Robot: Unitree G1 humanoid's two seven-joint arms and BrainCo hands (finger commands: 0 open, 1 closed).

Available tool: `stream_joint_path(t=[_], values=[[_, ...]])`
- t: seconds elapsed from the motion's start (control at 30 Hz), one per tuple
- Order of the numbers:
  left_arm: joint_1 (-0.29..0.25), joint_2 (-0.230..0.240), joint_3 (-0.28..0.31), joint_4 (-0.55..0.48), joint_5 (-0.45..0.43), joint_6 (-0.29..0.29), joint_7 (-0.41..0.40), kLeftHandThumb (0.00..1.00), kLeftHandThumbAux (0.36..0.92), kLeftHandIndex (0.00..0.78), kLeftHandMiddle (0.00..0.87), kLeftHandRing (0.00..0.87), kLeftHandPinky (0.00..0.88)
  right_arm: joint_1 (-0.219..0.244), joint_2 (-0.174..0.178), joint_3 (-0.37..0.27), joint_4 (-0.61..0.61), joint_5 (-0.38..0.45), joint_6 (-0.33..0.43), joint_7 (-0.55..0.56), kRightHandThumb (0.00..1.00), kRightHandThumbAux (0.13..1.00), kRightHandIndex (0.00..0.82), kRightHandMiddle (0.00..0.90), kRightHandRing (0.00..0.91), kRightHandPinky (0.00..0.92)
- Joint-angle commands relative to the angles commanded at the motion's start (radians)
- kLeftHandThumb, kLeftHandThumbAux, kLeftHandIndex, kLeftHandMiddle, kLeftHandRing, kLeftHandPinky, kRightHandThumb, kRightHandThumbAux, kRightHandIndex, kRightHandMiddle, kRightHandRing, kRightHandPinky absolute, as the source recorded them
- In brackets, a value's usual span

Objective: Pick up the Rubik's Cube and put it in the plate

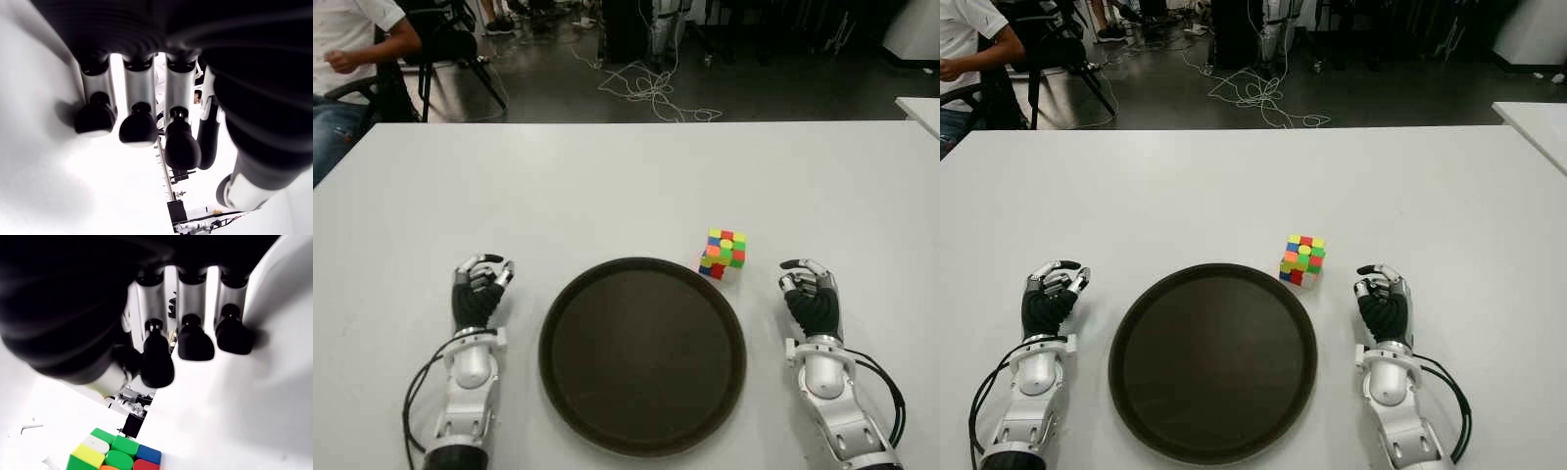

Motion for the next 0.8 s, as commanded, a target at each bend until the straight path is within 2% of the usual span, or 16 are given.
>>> stream_joint_path(t=[0.33,0.8], values=[[0.002,-0.013,0.007,-0.01,-0.01,0.002,0.009,0.708,0.704,0.444,0.809,0.831,0.834,0.0,-0.002,0.003,-0.001,-0.007,0.0,-0.003,0.696,0.725,0.439,0.793,0.809,0.806],[0.003,-0.019,0.017,-0.007,-0.026,-0.005,-0.005,0.706,0.705,0.443,0.811,0.835,0.823,0.002,-0.005,0.005,-0.001,-0.024,0.003,-0.013,0.697,0.724,0.439,0.79,0.805,0.804]])
